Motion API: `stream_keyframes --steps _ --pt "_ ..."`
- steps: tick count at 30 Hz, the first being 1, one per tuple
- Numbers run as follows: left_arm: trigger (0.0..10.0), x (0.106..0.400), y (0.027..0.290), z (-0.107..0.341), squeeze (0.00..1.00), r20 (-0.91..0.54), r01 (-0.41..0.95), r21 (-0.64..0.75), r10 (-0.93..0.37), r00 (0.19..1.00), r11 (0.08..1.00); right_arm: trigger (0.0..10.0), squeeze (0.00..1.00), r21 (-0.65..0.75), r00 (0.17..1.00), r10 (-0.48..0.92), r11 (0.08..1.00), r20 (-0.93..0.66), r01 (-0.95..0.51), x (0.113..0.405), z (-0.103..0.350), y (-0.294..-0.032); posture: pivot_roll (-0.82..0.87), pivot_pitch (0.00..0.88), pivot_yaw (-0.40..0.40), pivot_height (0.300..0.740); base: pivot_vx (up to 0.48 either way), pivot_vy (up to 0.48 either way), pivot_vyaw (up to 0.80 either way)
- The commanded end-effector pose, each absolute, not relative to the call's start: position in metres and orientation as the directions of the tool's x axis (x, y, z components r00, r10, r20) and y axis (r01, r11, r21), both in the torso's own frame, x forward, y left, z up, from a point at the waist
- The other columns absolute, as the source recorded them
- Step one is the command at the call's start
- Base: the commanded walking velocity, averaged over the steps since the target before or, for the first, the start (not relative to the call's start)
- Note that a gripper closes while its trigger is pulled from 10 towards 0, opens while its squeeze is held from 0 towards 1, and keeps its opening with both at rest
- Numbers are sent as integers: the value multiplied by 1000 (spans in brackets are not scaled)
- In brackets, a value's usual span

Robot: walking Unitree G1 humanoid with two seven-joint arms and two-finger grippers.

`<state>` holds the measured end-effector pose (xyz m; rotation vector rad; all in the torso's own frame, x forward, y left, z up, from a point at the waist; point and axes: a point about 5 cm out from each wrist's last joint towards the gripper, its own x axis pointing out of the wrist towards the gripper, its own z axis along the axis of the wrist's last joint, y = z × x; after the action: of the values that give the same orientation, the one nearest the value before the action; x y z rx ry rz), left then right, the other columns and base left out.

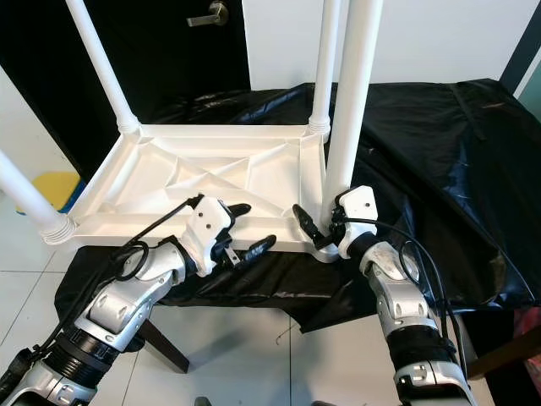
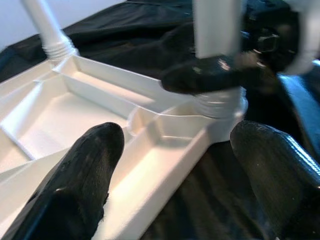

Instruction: Building children table

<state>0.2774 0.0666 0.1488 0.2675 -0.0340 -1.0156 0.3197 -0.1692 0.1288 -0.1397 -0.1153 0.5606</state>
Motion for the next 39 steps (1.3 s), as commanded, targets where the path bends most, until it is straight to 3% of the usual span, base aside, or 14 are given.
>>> stream_keyframes --steps 1,12,13,29,39 --pt "10000 266 63 142 0 -166 929 224 -928 335 295 0 0 -175 828 558 822 62 -541 323 129 -165 -79 0 27 740 0 0 0" --pt "10000 265 59 136 0 -167 934 177 -926 338 309 0 0 -148 832 554 823 0 -548 325 115 -170 -75 0 29 740 0 0 0" --pt "10000 267 60 137 0 -162 934 160 -925 345 320 10000 0 -139 837 547 828 -8 -543 325 112 -171 -71 0 34 740 0 0 0" --pt "10000 272 64 140 0 -156 935 139 -925 347 327 10000 0 -68 928 371 928 43 -367 320 105 -165 -72 12 25 740 0 0 0" --pt "10000 280 66 148 0 -101 911 169 -913 396 376 10000 0 -2 992 102 995 71 -102 309 106 -154 -86 10 30 740 0 0 0"
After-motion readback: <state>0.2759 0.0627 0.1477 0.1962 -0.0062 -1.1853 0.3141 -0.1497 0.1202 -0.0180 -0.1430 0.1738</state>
